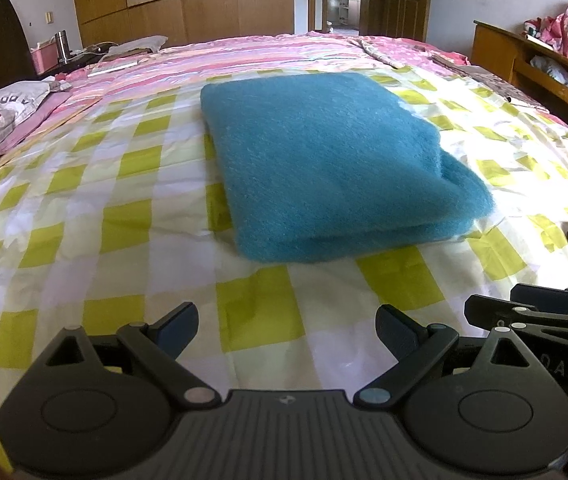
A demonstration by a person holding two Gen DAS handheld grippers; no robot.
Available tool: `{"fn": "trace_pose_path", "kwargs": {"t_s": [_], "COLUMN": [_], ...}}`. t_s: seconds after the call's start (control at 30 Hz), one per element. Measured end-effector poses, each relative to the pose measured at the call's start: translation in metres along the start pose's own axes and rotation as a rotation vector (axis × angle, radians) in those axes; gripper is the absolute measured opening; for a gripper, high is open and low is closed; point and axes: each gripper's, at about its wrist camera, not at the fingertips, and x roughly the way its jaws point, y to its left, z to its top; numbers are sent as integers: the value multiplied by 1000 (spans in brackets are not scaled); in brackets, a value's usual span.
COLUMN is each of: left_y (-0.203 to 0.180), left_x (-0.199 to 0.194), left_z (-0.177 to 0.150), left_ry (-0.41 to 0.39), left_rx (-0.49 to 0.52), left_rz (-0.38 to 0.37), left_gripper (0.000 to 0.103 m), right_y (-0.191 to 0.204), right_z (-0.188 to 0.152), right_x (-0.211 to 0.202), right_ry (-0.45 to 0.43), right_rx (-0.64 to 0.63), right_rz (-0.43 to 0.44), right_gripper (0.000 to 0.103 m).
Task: Fold small clothes
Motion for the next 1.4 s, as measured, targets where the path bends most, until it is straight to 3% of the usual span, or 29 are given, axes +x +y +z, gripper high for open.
{"fn": "trace_pose_path", "kwargs": {"t_s": [1.4], "left_y": [-1], "left_x": [4], "left_z": [-3], "left_ry": [22], "left_rx": [2], "left_rz": [7], "left_gripper": [100], "right_y": [-2], "right_z": [-3], "right_x": [5], "right_ry": [29], "right_rx": [0], "right_rz": [-6], "right_gripper": [43]}}
